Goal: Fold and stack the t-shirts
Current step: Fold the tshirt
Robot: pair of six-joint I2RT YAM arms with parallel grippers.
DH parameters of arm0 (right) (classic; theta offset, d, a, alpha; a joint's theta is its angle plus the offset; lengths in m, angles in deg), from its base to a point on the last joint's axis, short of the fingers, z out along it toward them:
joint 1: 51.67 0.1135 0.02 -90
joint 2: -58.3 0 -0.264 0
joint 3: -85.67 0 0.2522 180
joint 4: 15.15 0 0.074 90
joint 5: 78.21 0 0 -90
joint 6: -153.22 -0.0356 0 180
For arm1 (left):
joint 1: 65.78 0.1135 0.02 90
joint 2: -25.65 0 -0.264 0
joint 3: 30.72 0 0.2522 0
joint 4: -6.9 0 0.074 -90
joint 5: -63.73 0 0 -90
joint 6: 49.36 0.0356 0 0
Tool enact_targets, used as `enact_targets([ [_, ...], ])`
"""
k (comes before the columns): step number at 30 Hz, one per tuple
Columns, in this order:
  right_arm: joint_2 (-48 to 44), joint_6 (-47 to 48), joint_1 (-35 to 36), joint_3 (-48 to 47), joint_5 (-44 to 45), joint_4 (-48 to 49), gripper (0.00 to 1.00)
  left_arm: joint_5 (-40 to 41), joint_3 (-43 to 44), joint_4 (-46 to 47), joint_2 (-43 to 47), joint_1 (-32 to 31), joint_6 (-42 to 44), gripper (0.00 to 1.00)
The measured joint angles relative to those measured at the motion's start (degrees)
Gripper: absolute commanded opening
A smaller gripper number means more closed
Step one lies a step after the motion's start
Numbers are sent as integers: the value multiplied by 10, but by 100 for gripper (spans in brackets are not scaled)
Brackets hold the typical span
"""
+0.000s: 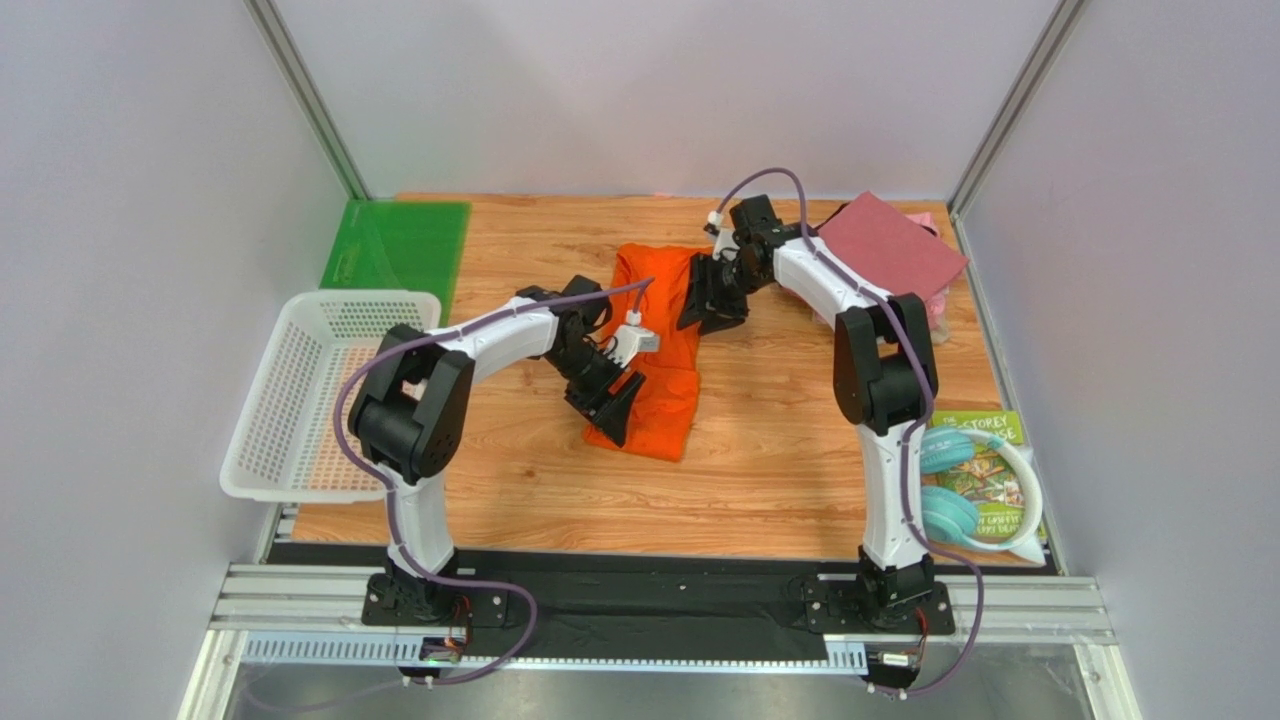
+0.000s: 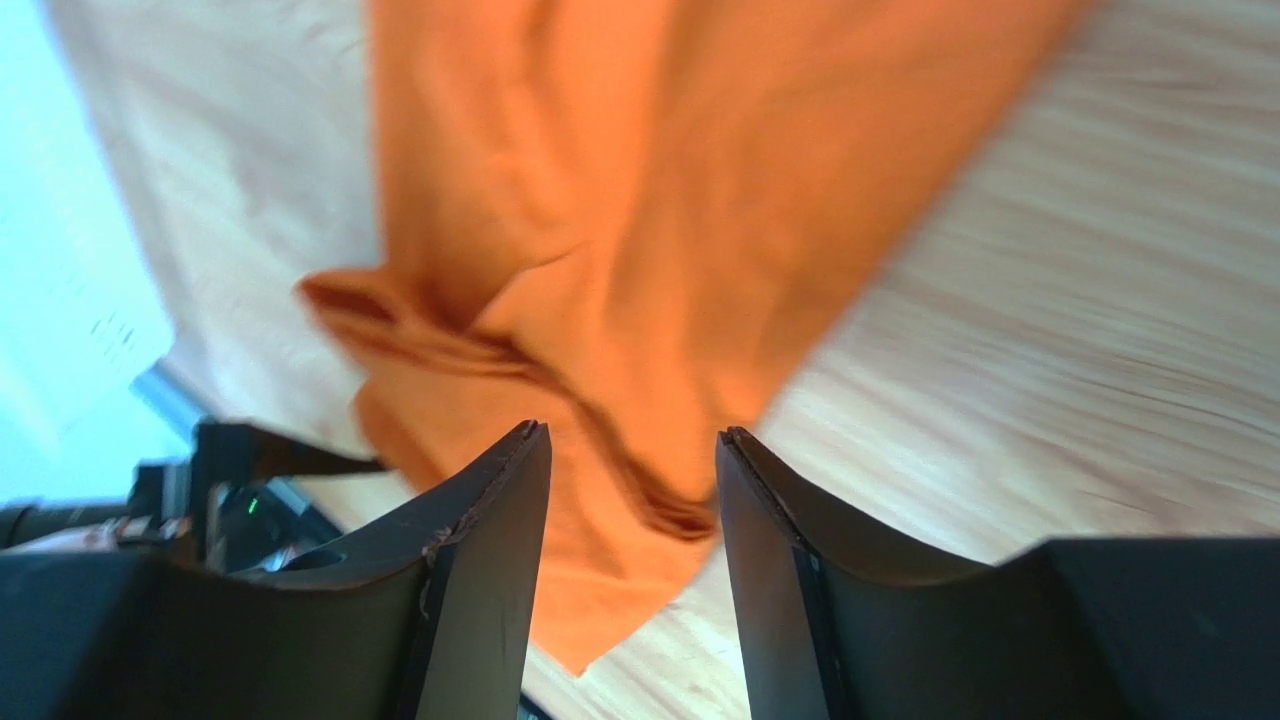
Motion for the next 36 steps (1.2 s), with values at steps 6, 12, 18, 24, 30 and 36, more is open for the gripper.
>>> enact_targets([
  [6, 2, 30, 33, -14, -79, -16, 50, 9, -17, 4, 31, 1, 0, 73],
  [12, 52, 85, 63, -130, -122, -68, 53, -8, -17, 19, 110, 45, -14, 73],
  [18, 71, 148, 76, -136, -118, -111, 54, -17, 32, 30, 162, 126, -31, 73],
  [24, 76, 186, 73, -120, -76, -150, 54, -26, 41, 30, 168, 151, -40, 72],
  [30, 77, 201, 72, -109, -28, -164, 53, -38, 41, 29, 168, 154, -45, 73],
  [36, 91, 205, 72, -117, -20, -168, 53, -48, 41, 29, 168, 154, -46, 73],
])
